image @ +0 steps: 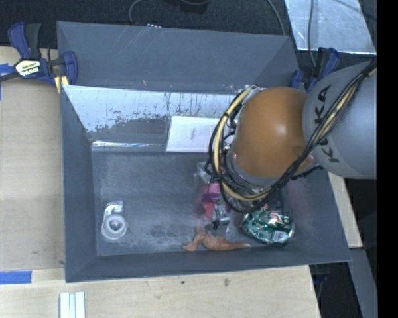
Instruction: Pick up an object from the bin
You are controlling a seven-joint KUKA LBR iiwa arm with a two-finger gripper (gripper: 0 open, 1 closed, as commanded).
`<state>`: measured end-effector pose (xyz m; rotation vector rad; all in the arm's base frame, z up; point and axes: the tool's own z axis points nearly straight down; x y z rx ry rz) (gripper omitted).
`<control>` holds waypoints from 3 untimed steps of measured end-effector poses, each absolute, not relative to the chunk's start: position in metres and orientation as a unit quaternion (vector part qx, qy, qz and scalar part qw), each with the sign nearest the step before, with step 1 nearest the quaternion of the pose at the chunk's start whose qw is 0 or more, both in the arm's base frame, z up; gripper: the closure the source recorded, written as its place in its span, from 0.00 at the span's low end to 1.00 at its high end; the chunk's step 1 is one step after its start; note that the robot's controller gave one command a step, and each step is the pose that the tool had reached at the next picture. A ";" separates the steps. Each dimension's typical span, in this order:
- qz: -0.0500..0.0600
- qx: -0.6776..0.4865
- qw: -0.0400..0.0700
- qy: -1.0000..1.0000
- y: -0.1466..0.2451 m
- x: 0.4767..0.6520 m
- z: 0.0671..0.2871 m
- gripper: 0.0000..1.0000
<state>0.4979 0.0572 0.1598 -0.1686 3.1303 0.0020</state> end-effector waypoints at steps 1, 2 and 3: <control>0.000 -0.118 0.004 0.993 0.019 0.506 0.103 0.00; 0.000 -0.134 -0.001 0.991 0.003 0.522 0.082 0.00; 0.000 -0.158 0.004 0.987 -0.007 0.549 0.101 0.00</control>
Offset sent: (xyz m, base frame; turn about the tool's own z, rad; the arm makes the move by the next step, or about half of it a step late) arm 0.0396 -0.0575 -0.0602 -0.1923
